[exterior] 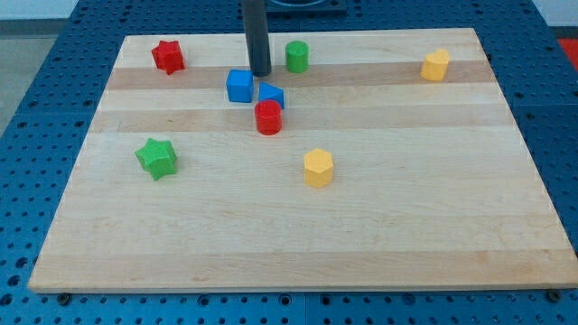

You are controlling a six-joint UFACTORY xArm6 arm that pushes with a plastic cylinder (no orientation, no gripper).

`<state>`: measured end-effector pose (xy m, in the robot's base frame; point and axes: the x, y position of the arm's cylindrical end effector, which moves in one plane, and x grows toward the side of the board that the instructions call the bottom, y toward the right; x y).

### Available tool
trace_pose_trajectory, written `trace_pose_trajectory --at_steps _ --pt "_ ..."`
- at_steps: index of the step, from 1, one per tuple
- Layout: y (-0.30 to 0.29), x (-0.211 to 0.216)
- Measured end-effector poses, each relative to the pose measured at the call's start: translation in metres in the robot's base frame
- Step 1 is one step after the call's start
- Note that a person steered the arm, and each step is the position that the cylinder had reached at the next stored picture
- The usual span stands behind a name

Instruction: Slightly push the blue cube towards the blue triangle

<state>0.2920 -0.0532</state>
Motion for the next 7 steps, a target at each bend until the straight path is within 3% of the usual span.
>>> trace_pose_trajectory --at_steps 1,3,5,7 --pt "0.020 0.021" --pt "0.020 0.017" --pt "-0.031 -0.054" --pt "-0.071 -0.004"
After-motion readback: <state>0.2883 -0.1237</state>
